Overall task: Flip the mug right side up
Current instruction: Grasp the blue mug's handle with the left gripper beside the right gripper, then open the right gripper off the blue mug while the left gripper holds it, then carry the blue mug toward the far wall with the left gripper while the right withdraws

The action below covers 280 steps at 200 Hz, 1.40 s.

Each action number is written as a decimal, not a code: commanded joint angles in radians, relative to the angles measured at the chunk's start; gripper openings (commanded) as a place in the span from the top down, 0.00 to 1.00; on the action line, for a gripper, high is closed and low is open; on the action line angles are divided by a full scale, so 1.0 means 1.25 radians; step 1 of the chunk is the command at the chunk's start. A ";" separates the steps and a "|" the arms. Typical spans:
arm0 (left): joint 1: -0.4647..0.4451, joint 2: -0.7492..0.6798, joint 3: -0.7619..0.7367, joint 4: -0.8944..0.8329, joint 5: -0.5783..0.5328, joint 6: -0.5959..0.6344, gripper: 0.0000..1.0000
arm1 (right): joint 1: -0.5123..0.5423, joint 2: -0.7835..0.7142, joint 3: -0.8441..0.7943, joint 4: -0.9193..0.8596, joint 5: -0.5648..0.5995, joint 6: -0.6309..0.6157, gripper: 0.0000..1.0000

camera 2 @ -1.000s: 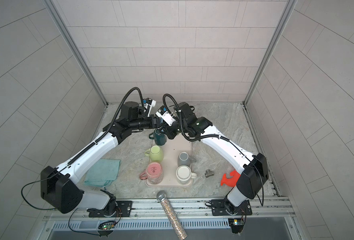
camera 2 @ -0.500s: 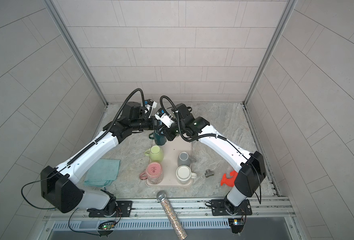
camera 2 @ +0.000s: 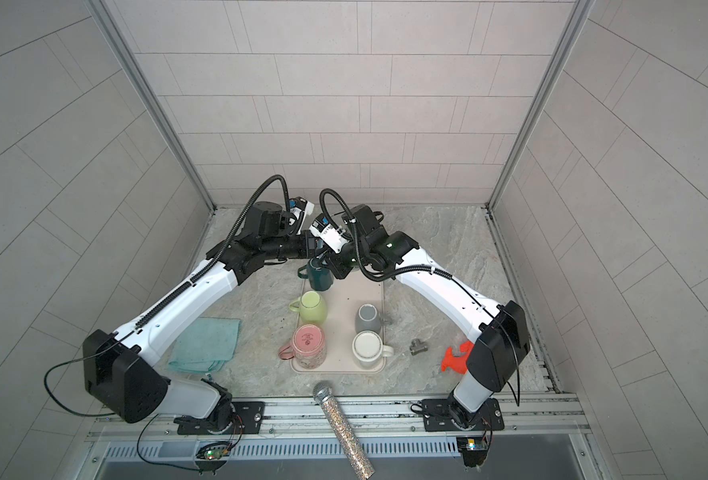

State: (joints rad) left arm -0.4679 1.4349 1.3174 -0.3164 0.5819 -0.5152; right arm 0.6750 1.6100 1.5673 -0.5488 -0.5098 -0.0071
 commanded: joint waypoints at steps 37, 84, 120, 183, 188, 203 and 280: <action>-0.001 0.027 0.058 -0.006 -0.043 0.054 1.00 | 0.011 -0.048 0.005 0.044 0.002 -0.055 0.95; -0.001 0.050 0.093 -0.009 -0.054 0.067 1.00 | 0.010 -0.054 -0.002 0.043 0.014 -0.063 0.87; -0.002 0.071 0.124 -0.027 -0.076 0.083 1.00 | 0.007 -0.062 -0.011 0.042 0.024 -0.067 0.79; 0.010 0.114 0.175 -0.022 -0.097 0.104 1.00 | -0.001 -0.093 -0.043 0.043 0.043 -0.069 0.76; 0.013 0.119 0.179 -0.021 -0.097 0.106 1.00 | -0.003 -0.097 -0.048 0.043 0.045 -0.069 0.76; 0.023 0.130 0.192 -0.009 -0.099 0.108 1.00 | -0.006 -0.105 -0.059 0.043 0.050 -0.067 0.76; 0.076 0.173 0.182 0.167 -0.182 0.115 1.00 | -0.025 -0.135 -0.103 0.033 0.076 -0.058 0.76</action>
State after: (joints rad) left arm -0.3977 1.6398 1.5043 -0.3222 0.3954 -0.3862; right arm 0.6529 1.4849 1.4479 -0.5014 -0.4316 -0.0643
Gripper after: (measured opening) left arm 0.202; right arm 0.240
